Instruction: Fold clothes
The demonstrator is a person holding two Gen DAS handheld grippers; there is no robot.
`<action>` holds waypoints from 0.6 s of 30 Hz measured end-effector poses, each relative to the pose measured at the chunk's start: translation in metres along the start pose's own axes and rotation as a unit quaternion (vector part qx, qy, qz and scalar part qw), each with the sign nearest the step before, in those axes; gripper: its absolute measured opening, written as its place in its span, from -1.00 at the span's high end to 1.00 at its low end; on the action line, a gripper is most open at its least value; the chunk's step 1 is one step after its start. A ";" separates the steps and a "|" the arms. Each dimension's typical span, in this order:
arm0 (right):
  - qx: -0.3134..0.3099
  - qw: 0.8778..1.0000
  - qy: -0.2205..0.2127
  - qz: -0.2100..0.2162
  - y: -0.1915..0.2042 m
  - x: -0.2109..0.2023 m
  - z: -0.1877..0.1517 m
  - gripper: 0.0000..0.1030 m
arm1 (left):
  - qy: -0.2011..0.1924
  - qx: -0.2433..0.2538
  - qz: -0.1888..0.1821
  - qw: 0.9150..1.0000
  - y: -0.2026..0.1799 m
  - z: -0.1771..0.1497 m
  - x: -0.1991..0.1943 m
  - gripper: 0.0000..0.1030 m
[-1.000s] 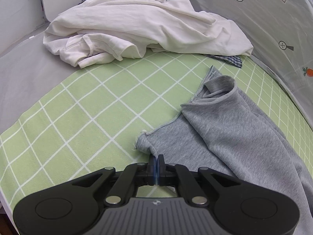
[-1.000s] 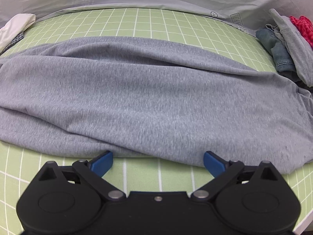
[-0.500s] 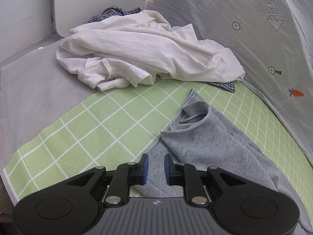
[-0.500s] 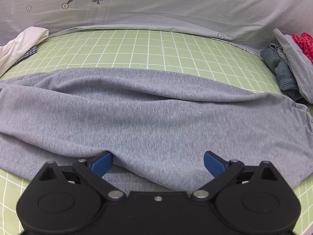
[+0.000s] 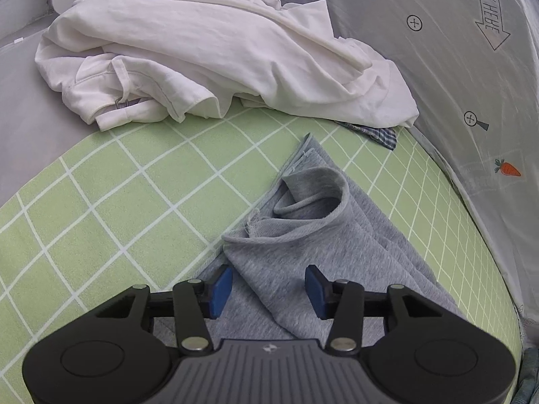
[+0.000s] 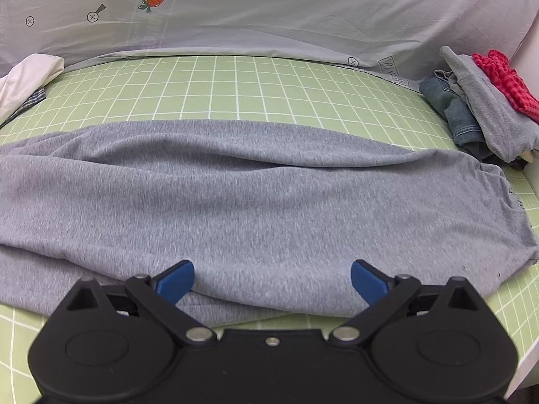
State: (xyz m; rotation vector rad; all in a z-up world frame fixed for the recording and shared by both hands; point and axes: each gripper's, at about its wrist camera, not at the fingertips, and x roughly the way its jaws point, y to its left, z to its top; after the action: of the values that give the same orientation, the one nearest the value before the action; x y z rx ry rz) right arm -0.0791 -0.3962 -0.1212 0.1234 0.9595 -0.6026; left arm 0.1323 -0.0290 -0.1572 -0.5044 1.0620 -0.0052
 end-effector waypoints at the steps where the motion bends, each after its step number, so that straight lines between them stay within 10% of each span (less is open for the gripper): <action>1: 0.003 1.000 0.000 -0.003 0.000 -0.001 -0.001 -0.95 | 0.003 -0.002 -0.001 1.000 0.001 0.002 0.000 1.00; 18: -0.013 0.999 -0.030 0.022 0.008 -0.025 -0.008 -0.95 | -0.025 -0.031 0.008 0.999 0.052 -0.035 -0.067 1.00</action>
State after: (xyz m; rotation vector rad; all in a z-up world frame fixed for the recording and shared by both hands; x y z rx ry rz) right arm -0.0910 -0.3764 -0.1070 0.1022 0.9045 -0.5500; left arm 0.0574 0.0197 -0.1354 -0.5497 1.0208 0.0554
